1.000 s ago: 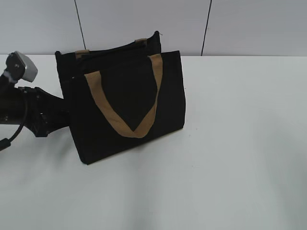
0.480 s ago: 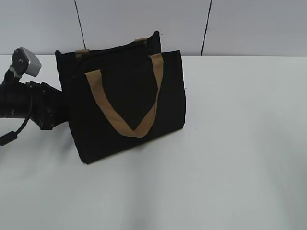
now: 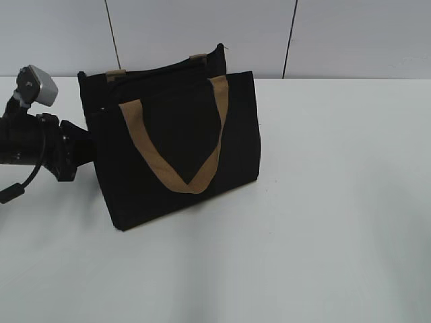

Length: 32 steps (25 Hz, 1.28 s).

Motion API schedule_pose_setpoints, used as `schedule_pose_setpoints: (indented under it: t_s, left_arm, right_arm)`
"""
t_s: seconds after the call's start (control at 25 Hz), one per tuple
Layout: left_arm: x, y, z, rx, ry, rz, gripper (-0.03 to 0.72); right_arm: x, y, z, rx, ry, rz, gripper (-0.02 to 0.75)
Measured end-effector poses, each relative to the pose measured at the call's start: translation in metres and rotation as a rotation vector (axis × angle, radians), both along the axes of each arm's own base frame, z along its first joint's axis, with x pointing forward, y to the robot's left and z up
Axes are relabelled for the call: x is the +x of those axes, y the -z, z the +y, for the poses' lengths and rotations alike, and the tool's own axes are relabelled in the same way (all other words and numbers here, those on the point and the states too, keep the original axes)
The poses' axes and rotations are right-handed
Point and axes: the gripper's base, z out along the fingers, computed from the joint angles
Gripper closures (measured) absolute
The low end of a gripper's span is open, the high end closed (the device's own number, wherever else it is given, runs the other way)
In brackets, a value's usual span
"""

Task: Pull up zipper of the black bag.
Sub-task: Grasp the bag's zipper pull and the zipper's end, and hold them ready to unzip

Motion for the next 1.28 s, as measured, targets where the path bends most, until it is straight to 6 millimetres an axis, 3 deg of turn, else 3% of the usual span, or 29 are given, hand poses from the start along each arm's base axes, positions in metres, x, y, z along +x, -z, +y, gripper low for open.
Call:
schedule_pose_setpoints:
  t_s: [0.08,0.16,0.68,0.84,1.04,1.28]
  left_arm:
    - [0.0,0.0,0.0,0.0,0.0,0.0,0.638]
    - [0.0,0.0,0.0,0.001,0.001,0.0,0.67]
    - [0.002,0.001,0.005,0.044,-0.08,0.042,0.683]
    - [0.002,-0.017,0.008,0.068,-0.117,0.0,0.683]
    - [-0.005,-0.05,0.009,0.083,-0.122,-0.082,0.683]
    - [-0.019,-0.087,0.01,0.131,-0.108,-0.187,0.683]
  right_arm:
    - [0.0,0.0,0.0,0.0,0.0,0.0,0.296]
    - [0.0,0.0,0.0,0.0,0.0,0.0,0.296]
    - [0.0,0.0,0.0,0.005,-0.001,0.0,0.296]
    - [0.001,0.0,0.004,0.043,-0.013,0.013,0.296]
    - [0.018,0.0,0.009,0.055,-0.058,0.071,0.296]
    - [0.052,-0.035,0.015,0.066,-0.104,0.047,0.296]
